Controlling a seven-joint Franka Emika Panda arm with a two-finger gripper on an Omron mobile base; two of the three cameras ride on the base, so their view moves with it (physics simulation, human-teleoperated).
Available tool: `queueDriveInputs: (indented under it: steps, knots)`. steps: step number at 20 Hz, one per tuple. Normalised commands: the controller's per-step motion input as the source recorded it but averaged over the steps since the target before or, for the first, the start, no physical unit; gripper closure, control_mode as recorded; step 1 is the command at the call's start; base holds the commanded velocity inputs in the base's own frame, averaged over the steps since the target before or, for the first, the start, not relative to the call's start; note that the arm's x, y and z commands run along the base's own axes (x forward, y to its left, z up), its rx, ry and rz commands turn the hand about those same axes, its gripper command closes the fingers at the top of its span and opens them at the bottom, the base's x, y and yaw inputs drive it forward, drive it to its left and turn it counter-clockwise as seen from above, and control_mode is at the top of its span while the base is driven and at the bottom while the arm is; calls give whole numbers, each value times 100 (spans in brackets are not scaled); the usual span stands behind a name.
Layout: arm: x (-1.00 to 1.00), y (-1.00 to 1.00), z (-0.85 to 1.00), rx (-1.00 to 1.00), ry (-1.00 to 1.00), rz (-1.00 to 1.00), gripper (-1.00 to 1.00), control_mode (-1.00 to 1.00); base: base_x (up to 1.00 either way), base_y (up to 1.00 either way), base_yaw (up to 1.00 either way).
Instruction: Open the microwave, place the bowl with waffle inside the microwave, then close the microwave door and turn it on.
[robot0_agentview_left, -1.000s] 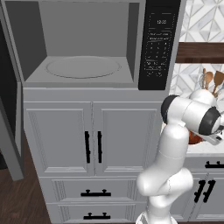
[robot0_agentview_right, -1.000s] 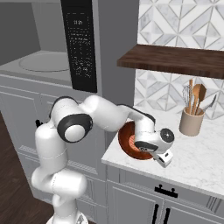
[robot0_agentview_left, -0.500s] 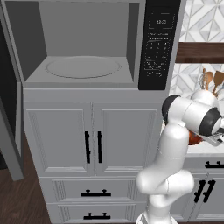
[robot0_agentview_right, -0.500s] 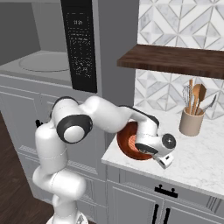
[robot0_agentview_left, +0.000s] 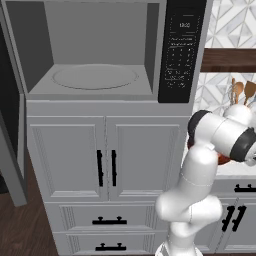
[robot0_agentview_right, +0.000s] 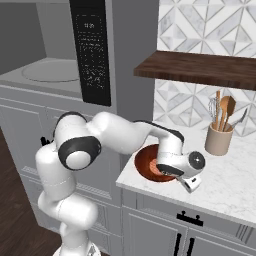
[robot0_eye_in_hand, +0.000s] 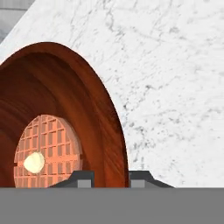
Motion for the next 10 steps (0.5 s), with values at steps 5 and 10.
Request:
queueDriveInputs:
  steps: [5, 10]
  knots:
    - [-79, -53, 35, 23, -4, -28, 100, -100, 0, 0, 0]
    - [-98, -36, 56, 24, -3, -30, 100, -100, 0, 0, 0]
